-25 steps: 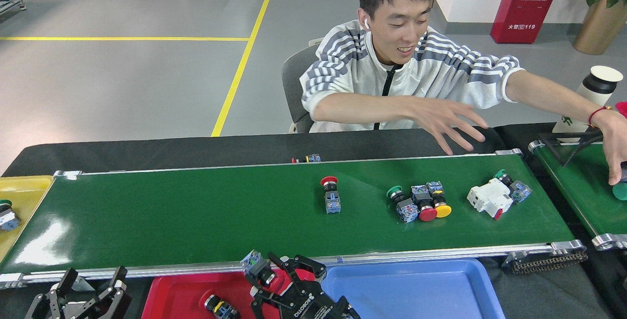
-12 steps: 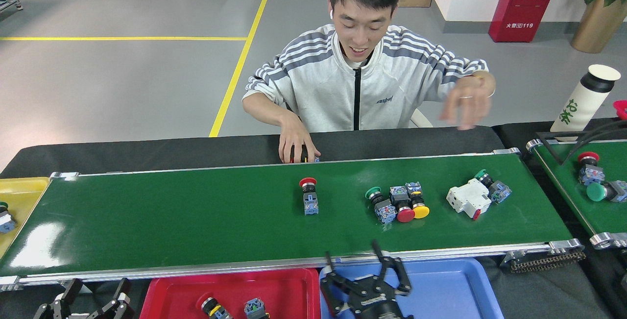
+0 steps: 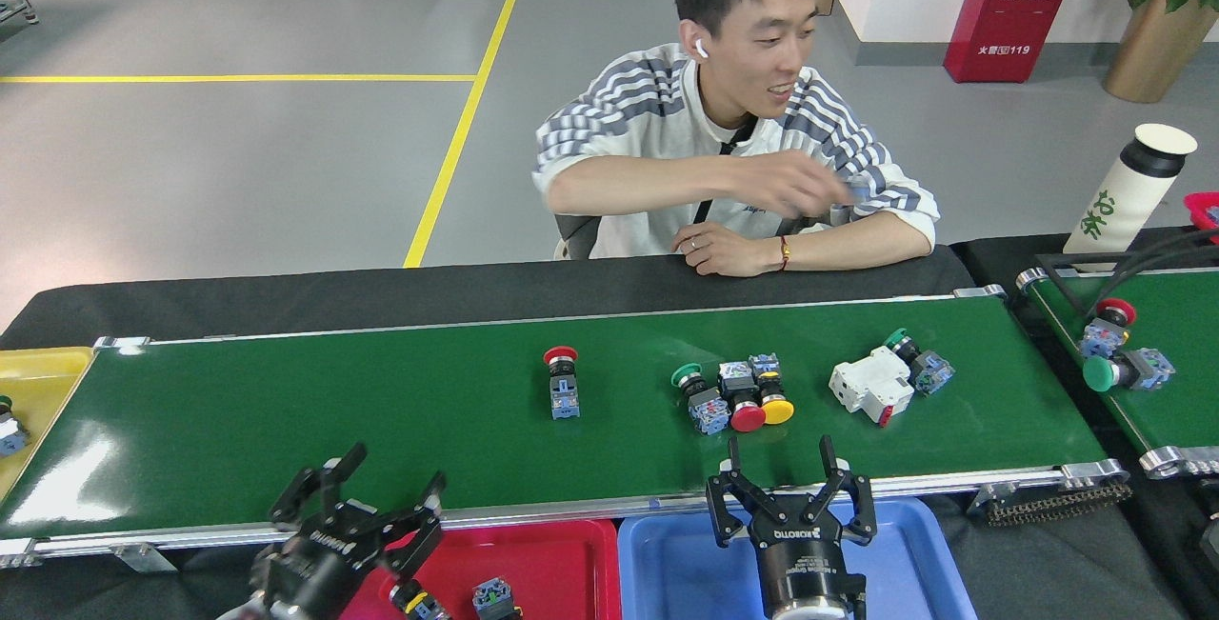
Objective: Pick switch part from conveyor to tray
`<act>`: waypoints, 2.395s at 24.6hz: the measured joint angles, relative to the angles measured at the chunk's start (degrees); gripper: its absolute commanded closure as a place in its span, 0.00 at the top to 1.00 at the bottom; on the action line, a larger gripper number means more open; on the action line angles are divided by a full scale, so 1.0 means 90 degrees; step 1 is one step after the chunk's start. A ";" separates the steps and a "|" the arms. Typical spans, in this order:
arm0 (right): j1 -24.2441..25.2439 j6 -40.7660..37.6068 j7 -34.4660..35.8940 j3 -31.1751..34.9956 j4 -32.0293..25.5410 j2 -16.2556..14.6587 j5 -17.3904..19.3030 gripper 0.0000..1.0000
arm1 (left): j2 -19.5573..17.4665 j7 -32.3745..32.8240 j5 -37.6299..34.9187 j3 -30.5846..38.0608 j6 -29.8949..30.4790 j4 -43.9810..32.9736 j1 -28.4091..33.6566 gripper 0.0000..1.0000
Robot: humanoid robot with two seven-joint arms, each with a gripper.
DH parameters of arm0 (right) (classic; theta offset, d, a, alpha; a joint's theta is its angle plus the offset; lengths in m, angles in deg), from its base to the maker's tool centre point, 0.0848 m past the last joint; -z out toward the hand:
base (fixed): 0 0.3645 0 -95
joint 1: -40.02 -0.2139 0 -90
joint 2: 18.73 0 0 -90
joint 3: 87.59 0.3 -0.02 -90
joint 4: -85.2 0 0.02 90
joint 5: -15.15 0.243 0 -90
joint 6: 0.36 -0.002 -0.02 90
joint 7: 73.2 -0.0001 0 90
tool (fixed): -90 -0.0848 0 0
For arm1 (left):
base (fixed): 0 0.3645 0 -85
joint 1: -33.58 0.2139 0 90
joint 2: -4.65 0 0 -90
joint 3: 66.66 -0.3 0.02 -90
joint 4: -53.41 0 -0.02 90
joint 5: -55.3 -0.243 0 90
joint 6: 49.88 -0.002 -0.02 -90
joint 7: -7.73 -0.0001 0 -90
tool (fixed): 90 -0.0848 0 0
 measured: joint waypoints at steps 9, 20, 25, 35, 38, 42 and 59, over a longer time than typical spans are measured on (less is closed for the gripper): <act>-0.1109 -0.0266 -0.0168 -0.0044 0.1402 0.0379 0.0008 0.99 | 0.0448 0.0458 0.0032 -0.0285 -0.0553 0.0209 -0.0416 1.00; -0.1731 -0.0583 -0.0212 -0.0660 0.2216 0.0394 0.0571 0.75 | 0.0427 0.0208 -0.0024 -0.0431 -0.0819 0.1549 -0.1277 0.81; -0.1936 -0.0677 -0.0449 -0.0977 0.2393 0.0395 0.0587 0.02 | 0.0096 -0.0048 -0.0228 -0.0432 -0.0835 0.2074 -0.1515 0.17; -0.1411 -0.1644 -0.0267 -0.1006 0.1121 0.0267 0.0587 0.02 | -0.0628 -0.0195 0.1030 -0.0129 -0.0042 0.0819 -0.0596 0.03; -0.0666 -0.2738 -0.0211 -0.1019 0.0092 -0.0160 0.0582 0.03 | -0.0992 -0.0198 0.1544 0.0157 0.0668 -0.0569 0.0470 0.03; 0.0077 -0.3974 -0.0204 -0.1043 -0.0623 -0.0408 0.0534 0.90 | -0.1045 -0.0186 0.1637 0.0346 0.1593 -0.1772 0.1658 0.04; 0.0838 -0.3570 -0.0257 -0.0403 -0.1251 -0.0406 0.0548 0.99 | -0.0818 -0.0152 0.1555 0.0936 0.2545 -0.2068 0.2439 1.00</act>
